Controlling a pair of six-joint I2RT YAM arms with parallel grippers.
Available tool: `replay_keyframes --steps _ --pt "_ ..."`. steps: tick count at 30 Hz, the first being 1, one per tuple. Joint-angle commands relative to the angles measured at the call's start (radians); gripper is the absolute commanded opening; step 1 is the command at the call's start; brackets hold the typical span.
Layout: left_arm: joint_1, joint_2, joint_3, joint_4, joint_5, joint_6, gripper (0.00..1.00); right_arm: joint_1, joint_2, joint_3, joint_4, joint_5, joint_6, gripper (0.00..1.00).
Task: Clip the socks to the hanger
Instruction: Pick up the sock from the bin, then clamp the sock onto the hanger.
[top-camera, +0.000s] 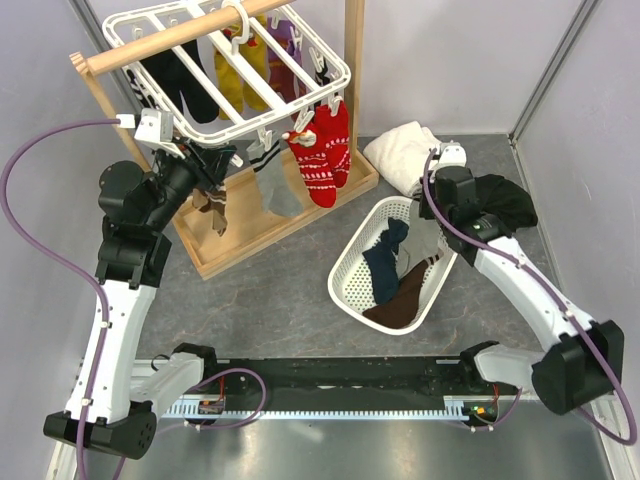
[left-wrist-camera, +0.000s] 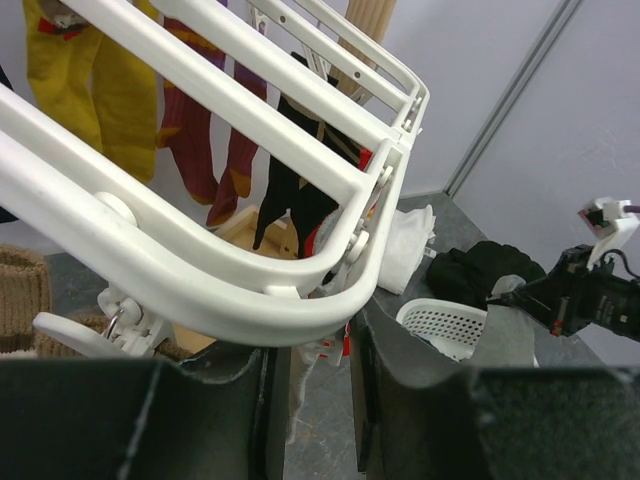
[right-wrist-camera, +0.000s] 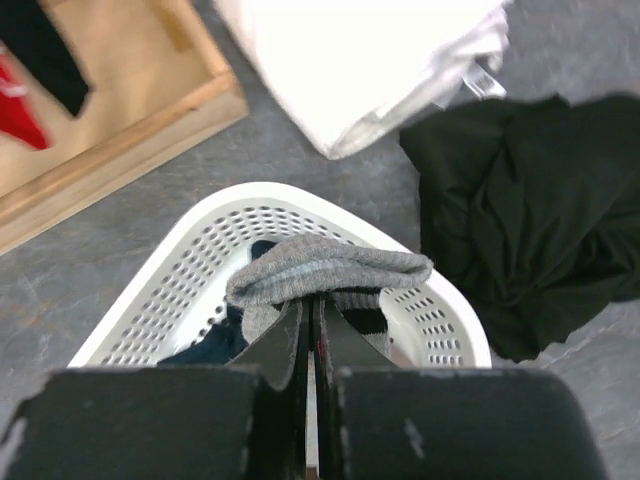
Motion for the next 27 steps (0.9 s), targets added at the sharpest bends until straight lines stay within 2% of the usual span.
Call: replay_keyframes --steps 1,5,9,16,27 --pt "-0.006 0.003 0.044 -0.051 0.024 0.008 0.02 0.037 -0.101 0.053 0.021 -0.103 -0.15 0.0" --pt "-0.006 0.006 0.055 -0.06 0.032 0.0 0.02 0.078 -0.175 0.073 0.085 -0.253 -0.263 0.0" --pt "-0.006 0.009 0.061 -0.066 0.04 -0.007 0.02 0.19 -0.177 0.124 0.11 -0.37 -0.381 0.0" --pt "-0.006 0.02 0.078 -0.074 0.067 -0.02 0.02 0.322 -0.074 0.244 0.185 -0.502 -0.411 0.0" --pt "-0.006 0.026 0.084 -0.074 0.09 -0.038 0.02 0.511 0.159 0.437 0.253 -0.563 -0.472 0.0"
